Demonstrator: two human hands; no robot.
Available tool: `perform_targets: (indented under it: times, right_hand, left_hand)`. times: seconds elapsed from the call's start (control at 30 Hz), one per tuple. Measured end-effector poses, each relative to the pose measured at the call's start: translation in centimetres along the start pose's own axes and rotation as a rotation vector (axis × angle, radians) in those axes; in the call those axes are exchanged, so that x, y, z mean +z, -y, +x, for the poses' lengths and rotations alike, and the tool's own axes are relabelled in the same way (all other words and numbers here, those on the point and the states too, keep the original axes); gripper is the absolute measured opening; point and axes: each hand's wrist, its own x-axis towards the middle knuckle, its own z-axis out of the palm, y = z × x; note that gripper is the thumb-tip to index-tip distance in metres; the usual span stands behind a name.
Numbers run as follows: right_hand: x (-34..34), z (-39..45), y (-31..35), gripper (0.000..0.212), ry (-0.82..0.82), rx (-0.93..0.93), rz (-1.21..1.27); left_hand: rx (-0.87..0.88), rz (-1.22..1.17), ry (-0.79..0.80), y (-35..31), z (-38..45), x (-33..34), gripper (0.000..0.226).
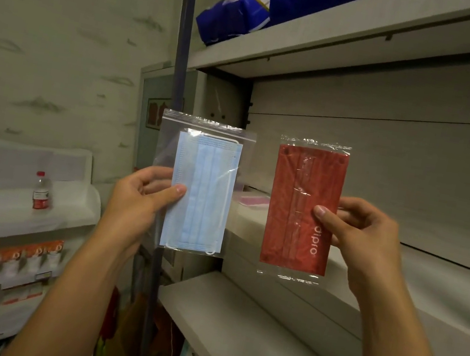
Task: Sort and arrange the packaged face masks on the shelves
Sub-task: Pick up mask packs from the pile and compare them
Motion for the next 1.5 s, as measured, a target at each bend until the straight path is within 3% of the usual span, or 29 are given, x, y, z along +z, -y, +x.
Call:
perform_targets:
  times: [0.6, 0.93, 1.1, 1.5]
  right_hand:
    - [8.8, 15.8, -7.5, 0.015, -0.124, -0.076, -0.111]
    - [10.9, 18.6, -9.6, 0.014, -0.319, -0.134, -0.227]
    - [10.6, 19.3, -9.6, 0.013, -0.402, -0.161, -0.296]
    - [5.9, 22.7, -6.6, 0.014, -0.403, -0.158, -0.266]
  left_hand:
    - [-0.006, -0.066, 0.112, 9.1, 21.5, 2.5, 0.026]
    - [-0.055, -0.191, 0.446, 13.8, 31.0, 6.3, 0.032]
    - [-0.066, -0.27, 0.597, 15.0, 33.1, 10.0, 0.028]
    - [-0.18, -0.518, 0.726, 14.2, 33.3, 22.5, 0.017]
